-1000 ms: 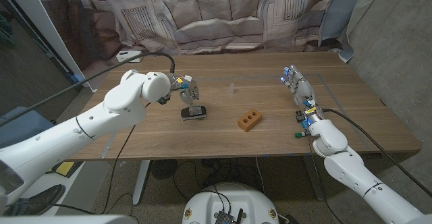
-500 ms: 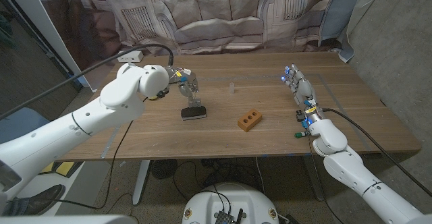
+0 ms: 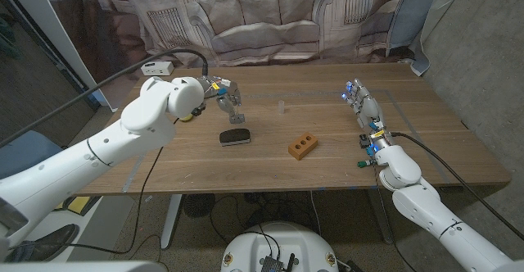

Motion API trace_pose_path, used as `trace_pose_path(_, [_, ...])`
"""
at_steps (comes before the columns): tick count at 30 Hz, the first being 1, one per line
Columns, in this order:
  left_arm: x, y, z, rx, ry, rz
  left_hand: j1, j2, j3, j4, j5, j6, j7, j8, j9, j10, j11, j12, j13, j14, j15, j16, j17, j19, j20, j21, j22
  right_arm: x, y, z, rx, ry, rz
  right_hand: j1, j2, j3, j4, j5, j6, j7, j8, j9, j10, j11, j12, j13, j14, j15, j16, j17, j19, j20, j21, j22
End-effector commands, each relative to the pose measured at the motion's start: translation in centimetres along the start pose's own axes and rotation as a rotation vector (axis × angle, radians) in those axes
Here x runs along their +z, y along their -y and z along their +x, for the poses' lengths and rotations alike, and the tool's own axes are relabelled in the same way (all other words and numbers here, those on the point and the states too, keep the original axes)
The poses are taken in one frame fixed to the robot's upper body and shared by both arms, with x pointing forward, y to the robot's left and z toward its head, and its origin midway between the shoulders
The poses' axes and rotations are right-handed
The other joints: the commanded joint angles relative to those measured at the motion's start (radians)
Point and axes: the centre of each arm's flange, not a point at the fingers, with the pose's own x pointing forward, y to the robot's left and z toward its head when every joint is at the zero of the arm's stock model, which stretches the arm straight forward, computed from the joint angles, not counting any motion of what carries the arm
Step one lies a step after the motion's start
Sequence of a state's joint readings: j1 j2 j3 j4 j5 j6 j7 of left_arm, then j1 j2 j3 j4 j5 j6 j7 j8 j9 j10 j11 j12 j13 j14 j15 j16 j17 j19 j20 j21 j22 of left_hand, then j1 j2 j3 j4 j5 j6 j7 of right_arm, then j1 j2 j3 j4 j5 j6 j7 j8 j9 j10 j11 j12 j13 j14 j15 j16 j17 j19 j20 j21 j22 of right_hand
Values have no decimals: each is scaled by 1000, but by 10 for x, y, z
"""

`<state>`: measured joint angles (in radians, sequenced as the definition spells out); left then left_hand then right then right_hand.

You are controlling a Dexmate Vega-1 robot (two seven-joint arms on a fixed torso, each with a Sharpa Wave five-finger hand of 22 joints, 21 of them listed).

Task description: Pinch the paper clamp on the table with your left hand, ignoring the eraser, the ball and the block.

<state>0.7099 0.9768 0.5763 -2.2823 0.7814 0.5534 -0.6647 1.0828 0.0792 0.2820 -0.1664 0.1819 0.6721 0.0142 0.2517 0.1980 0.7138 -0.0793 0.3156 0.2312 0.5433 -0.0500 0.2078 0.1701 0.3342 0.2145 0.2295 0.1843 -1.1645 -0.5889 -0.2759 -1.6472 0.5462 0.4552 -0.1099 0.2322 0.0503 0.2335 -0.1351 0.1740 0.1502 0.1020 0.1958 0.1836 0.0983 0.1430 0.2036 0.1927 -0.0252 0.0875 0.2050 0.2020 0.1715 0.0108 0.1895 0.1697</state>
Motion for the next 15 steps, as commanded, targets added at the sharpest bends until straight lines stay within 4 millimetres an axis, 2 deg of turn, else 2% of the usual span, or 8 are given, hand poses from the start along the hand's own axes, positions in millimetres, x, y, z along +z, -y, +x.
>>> trace_pose_path(1, [2,-2,2,30,16,-39,19,8,11,-3,6,24,1,8,4,39,-19,6,2,13,-19,4,2,14,1,4,2,-1,-1,3,10,-11,-1,12,-1,-4,1,2,13,1,-1,4,8,4,-1,2,8,2,1,5,-1,2,3,2])
trace_pose_path(11, [6,-4,5,61,42,-80,63,26,41,-5,9,89,-3,16,4,110,-27,16,-5,54,-46,-3,-1,39,0,6,2,-1,-1,2,11,-12,-4,12,-1,-4,1,2,16,1,0,4,11,2,0,2,9,3,1,5,-1,3,3,2])
trace_pose_path(12, [6,-4,6,64,44,-86,69,26,44,-5,10,102,-1,18,4,127,-30,19,-6,62,-46,-3,-1,45,-1,7,2,-1,0,2,10,-13,-3,12,-1,-4,1,2,17,1,0,4,11,2,1,2,8,3,1,5,-1,3,3,2])
trace_pose_path(15, [6,-4,7,65,51,-101,82,29,55,-3,10,139,-18,23,4,165,-56,23,-10,88,-61,-5,-1,60,-1,8,0,-1,0,2,8,-14,-3,12,-1,-5,1,2,17,1,0,4,12,3,1,2,9,3,1,5,-2,3,3,2])
